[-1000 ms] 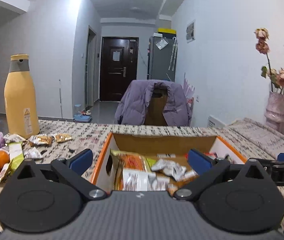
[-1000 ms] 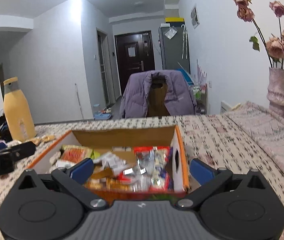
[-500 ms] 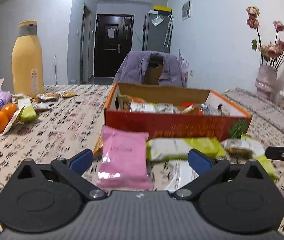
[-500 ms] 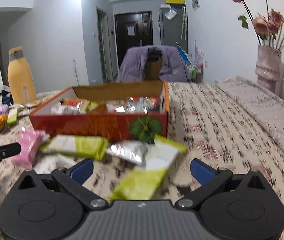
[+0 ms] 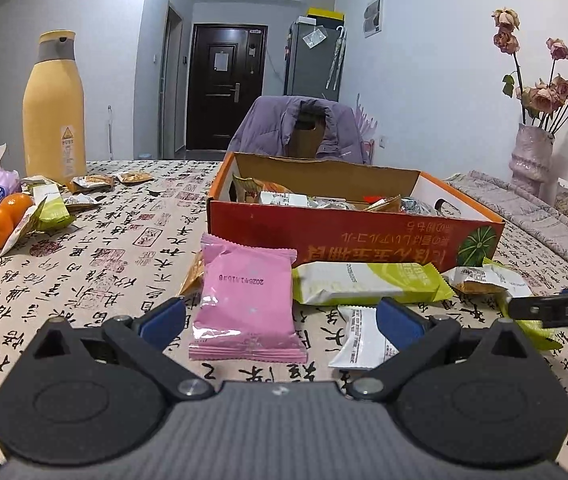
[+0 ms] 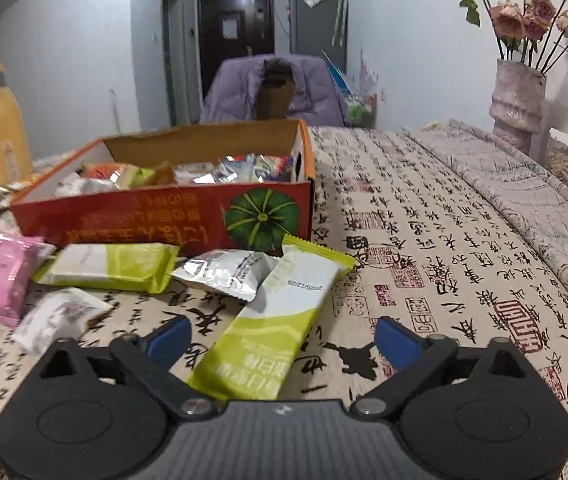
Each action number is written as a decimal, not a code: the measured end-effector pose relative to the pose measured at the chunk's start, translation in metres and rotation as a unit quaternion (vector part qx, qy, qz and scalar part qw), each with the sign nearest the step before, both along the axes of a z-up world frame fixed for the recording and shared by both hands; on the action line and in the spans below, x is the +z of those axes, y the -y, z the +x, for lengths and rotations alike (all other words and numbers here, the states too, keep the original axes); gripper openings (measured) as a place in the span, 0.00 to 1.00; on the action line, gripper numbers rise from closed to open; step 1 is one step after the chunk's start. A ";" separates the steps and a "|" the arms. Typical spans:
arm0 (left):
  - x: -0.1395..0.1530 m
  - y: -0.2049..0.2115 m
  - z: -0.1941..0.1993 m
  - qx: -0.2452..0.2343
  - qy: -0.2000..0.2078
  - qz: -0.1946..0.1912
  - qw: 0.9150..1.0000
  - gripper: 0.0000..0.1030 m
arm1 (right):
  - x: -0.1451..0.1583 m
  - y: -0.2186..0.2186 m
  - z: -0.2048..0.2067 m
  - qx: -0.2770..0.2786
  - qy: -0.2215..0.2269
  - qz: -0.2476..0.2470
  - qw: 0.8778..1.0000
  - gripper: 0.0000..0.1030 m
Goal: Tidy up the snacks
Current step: 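Grasp the green-and-white bar packet with the right tool while the left tool grasps the pink packet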
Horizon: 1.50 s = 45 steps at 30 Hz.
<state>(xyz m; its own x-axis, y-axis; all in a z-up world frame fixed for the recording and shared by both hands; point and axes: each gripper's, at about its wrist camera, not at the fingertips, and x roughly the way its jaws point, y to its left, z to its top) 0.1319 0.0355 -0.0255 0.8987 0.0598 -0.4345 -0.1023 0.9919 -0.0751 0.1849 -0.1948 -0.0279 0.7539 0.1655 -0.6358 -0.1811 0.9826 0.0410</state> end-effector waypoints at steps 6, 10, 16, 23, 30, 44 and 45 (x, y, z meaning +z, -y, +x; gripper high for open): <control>-0.001 -0.002 0.001 -0.001 -0.002 -0.006 1.000 1.00 | -0.010 -0.008 0.024 -0.019 -0.029 -0.002 0.999 0.67; -0.001 -0.003 0.001 -0.004 -0.002 -0.009 1.000 1.00 | -0.013 -0.004 0.022 -0.027 -0.027 -0.006 0.999 0.59; -0.001 -0.003 0.000 -0.006 0.001 -0.013 1.000 1.00 | -0.013 0.004 0.016 -0.014 -0.022 -0.006 1.000 0.46; 0.000 -0.003 -0.001 -0.004 0.004 -0.010 1.000 1.00 | -0.012 0.005 0.016 0.006 -0.018 -0.003 1.000 0.35; 0.000 -0.001 -0.002 -0.004 0.005 -0.005 1.000 1.00 | -0.011 0.010 0.002 -0.008 0.000 0.008 1.000 0.34; -0.002 0.000 -0.002 0.000 0.003 0.003 1.000 1.00 | 0.019 0.015 -0.031 0.002 0.107 0.050 0.993 0.34; -0.002 0.000 -0.002 0.001 0.002 0.004 1.000 1.00 | 0.021 0.009 -0.031 0.010 0.114 0.050 0.992 0.34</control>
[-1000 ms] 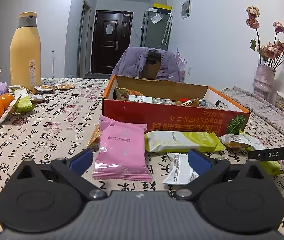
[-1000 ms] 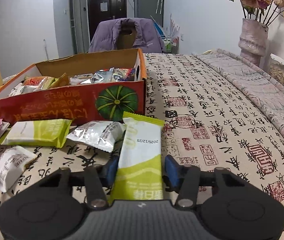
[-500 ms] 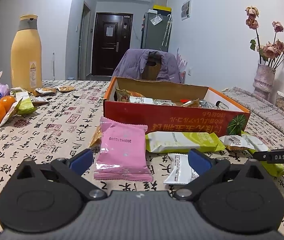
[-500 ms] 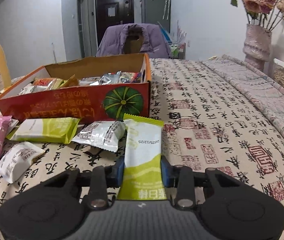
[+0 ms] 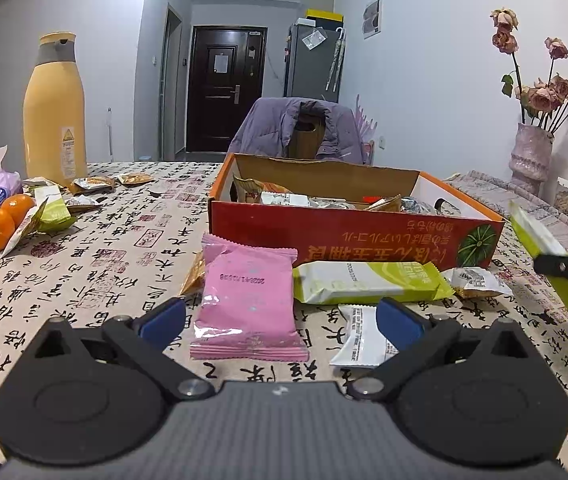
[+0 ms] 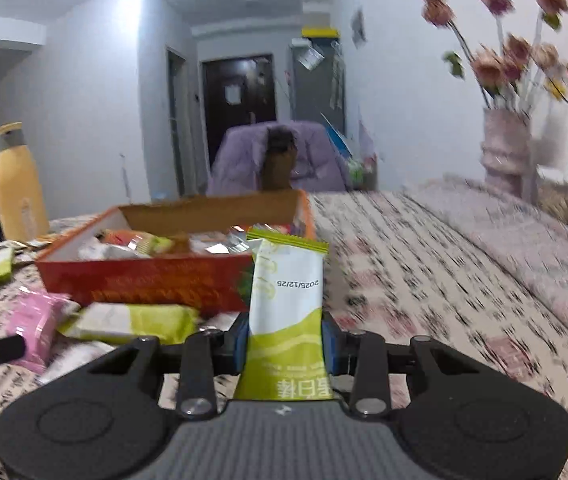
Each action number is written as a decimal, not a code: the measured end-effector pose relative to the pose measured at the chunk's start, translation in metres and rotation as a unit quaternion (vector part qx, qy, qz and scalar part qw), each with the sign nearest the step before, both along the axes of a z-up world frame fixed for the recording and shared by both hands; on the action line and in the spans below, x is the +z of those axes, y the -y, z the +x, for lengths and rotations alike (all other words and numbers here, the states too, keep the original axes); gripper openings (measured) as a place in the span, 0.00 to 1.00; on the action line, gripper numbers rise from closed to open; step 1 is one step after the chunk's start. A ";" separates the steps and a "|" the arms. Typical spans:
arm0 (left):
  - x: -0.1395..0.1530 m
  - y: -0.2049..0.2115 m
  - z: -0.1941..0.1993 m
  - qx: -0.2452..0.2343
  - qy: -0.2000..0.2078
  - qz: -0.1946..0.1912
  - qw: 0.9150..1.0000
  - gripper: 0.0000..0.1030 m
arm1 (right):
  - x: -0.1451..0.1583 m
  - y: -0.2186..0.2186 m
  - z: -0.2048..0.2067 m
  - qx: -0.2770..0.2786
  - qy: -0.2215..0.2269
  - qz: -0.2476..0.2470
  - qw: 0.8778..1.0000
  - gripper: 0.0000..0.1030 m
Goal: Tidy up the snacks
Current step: 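Grasp the green-and-white bar packet with the right tool while the left tool grasps the pink packet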
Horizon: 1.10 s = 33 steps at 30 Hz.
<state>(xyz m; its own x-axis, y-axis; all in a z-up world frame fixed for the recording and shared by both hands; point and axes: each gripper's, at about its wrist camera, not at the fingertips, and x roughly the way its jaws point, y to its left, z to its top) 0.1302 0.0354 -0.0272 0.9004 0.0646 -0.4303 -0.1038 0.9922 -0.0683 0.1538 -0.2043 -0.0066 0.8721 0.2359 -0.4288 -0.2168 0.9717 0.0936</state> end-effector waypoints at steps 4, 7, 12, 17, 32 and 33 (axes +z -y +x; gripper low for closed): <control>-0.001 0.000 0.001 0.002 -0.003 0.001 1.000 1.00 | 0.004 -0.019 0.007 0.023 0.019 0.001 1.000 0.34; -0.001 0.000 0.002 0.004 -0.007 0.002 1.000 1.00 | 0.000 -0.028 0.012 0.028 0.029 -0.003 0.999 0.34; -0.001 0.001 0.009 0.011 -0.034 0.011 0.999 1.00 | -0.006 -0.029 0.014 0.027 0.033 0.002 0.999 0.34; 0.003 0.000 0.019 0.014 -0.055 0.015 0.998 1.00 | -0.014 -0.030 0.014 0.025 0.033 0.000 0.999 0.34; -0.002 0.004 0.074 0.043 -0.129 0.048 0.989 0.81 | -0.013 -0.034 0.005 0.036 0.056 -0.007 0.998 0.34; -0.003 0.004 0.076 0.046 -0.133 0.046 0.989 0.78 | -0.013 -0.034 0.005 0.037 0.056 -0.007 0.998 0.34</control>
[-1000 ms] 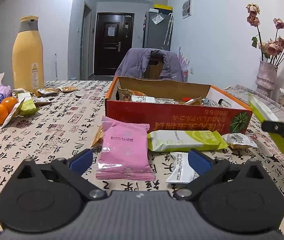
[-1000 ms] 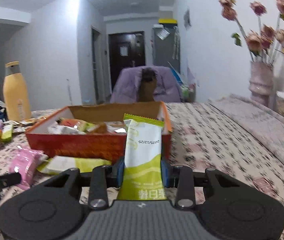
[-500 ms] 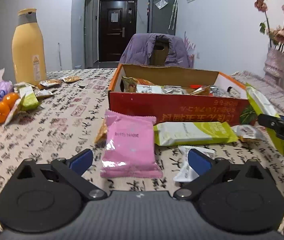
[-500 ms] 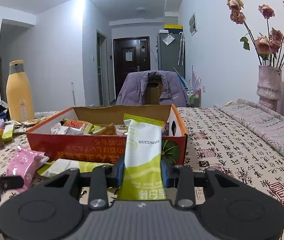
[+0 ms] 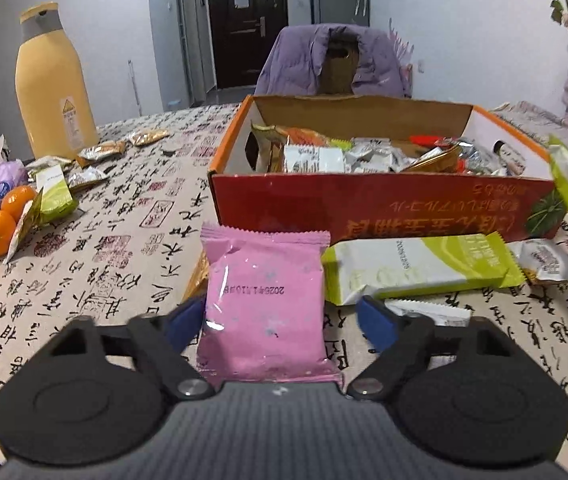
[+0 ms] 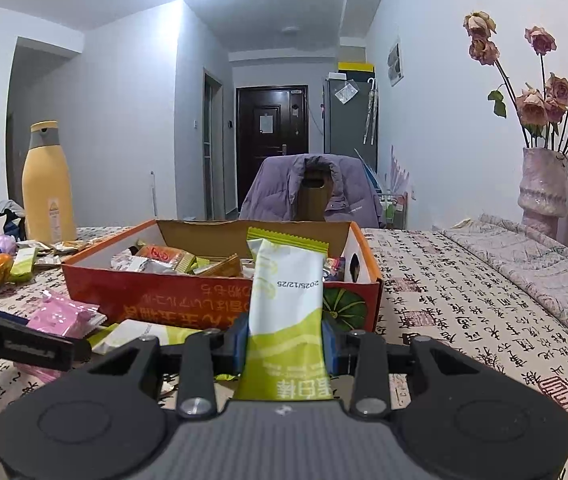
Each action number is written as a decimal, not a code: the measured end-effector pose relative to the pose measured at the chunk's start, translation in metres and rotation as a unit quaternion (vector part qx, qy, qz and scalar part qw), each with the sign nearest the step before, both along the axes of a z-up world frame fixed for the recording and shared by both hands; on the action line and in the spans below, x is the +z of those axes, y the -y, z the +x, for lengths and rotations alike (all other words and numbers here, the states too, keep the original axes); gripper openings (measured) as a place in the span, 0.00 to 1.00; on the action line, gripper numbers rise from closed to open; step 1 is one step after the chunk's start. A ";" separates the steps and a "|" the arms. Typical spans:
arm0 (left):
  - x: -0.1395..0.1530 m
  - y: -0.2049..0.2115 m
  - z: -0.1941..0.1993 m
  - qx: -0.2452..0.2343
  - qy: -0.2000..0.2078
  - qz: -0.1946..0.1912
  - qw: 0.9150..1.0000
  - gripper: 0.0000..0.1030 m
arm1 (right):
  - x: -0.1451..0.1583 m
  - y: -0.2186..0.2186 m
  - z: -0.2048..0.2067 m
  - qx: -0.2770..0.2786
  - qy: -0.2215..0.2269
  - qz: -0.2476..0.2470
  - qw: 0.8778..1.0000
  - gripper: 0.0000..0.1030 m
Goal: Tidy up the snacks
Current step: 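Grasp the green-and-white bar packet with the right tool while the left tool grasps the pink packet, then carry both packets over the orange box and open both tools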
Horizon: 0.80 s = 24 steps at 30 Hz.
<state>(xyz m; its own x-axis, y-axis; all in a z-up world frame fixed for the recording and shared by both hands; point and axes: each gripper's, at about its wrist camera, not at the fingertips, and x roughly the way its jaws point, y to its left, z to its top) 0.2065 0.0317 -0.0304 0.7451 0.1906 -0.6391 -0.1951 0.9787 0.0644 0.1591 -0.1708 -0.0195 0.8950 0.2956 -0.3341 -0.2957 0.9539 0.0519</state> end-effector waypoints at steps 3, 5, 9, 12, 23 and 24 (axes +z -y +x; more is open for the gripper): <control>-0.004 -0.005 0.004 0.011 -0.008 -0.009 1.000 0.73 | 0.000 0.001 0.000 0.002 0.001 0.002 1.000 0.34; -0.007 -0.009 0.004 0.015 -0.012 -0.013 1.000 0.68 | 0.000 0.000 -0.001 0.004 0.002 0.002 1.000 0.34; -0.008 -0.011 -0.002 0.011 -0.004 -0.016 1.000 0.60 | 0.000 0.000 -0.001 0.006 0.003 0.001 1.000 0.34; -0.007 -0.012 -0.008 0.007 0.002 -0.021 1.000 0.60 | 0.000 0.000 -0.001 0.006 0.003 0.002 1.000 0.34; 0.015 -0.004 -0.040 -0.013 0.050 -0.034 0.998 0.60 | 0.000 -0.001 0.001 0.008 0.002 0.002 1.000 0.34; 0.020 -0.003 -0.043 -0.016 0.057 -0.036 0.998 0.60 | 0.000 -0.001 0.001 0.010 0.001 0.003 1.000 0.34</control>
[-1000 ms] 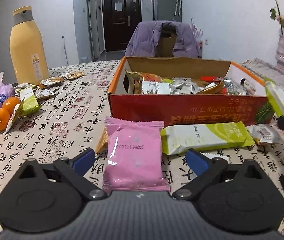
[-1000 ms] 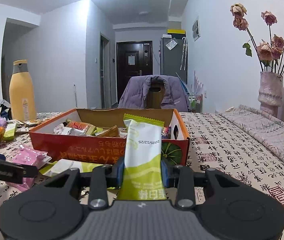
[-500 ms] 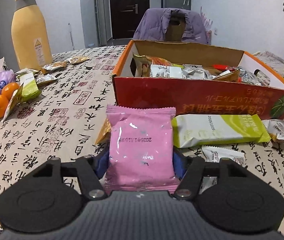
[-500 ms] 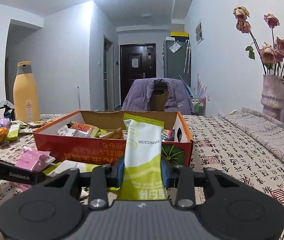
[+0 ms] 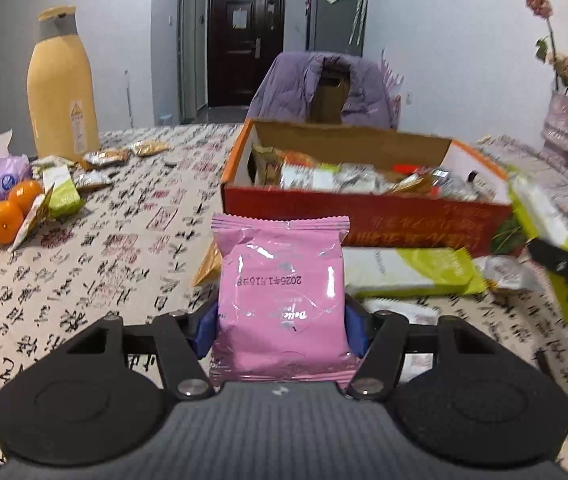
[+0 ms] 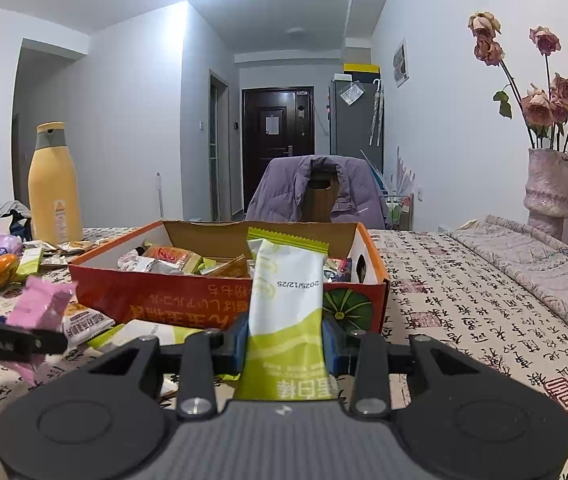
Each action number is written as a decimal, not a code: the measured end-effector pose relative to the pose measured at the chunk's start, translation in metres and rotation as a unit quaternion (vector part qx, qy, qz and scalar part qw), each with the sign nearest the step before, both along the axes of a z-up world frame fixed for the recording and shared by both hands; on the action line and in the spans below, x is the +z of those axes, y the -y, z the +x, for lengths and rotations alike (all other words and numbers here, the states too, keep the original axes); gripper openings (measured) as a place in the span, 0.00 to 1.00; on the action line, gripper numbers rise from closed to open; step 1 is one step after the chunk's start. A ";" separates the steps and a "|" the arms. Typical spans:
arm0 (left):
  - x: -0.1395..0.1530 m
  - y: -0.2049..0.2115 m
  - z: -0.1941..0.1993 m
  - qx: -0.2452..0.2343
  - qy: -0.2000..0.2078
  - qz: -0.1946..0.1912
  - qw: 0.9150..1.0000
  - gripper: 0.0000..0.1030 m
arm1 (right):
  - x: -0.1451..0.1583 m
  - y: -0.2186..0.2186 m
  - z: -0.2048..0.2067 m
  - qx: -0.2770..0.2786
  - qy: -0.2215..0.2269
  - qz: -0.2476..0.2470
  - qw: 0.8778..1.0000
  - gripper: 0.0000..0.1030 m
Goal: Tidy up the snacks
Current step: 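Carry both packets over the orange box and open both tools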
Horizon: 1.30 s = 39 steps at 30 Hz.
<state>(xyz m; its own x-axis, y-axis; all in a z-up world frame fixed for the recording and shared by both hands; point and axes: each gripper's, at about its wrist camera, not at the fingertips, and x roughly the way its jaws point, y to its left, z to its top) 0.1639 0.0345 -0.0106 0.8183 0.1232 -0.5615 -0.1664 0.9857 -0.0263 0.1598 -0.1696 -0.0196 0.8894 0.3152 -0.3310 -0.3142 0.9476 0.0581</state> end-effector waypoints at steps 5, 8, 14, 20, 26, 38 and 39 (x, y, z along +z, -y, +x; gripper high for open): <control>0.024 0.008 -0.005 -0.017 0.038 -0.004 0.999 0.60 | 0.010 -0.002 -0.004 0.006 0.013 -0.003 1.000 0.34; 0.039 0.014 -0.001 -0.024 0.061 -0.003 0.998 0.60 | 0.024 -0.004 -0.003 0.010 0.018 0.005 1.000 0.34; 0.064 0.018 0.021 -0.029 0.095 -0.013 0.995 0.60 | 0.060 -0.017 0.012 0.016 0.055 0.004 0.998 0.34; 0.079 0.018 0.053 -0.023 0.115 -0.021 0.993 0.60 | 0.074 -0.030 0.050 0.010 0.066 0.010 0.998 0.34; 0.077 0.019 0.086 0.006 0.127 -0.008 0.992 0.60 | 0.067 -0.038 0.093 -0.004 0.054 0.010 0.998 0.34; 0.029 0.014 0.139 0.016 0.107 0.000 0.994 0.60 | 0.025 -0.045 0.131 -0.014 0.038 -0.009 0.999 0.34; 0.025 0.014 0.142 0.012 0.102 0.001 0.995 0.60 | 0.024 -0.045 0.133 -0.015 0.034 -0.009 0.999 0.34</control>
<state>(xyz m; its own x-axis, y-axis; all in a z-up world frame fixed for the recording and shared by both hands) 0.3061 0.0201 0.0141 0.9118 0.1446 -0.3844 -0.1811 0.9816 -0.0602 0.2923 -0.1245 0.0044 0.9195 0.2818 -0.2742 -0.2876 0.9576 0.0196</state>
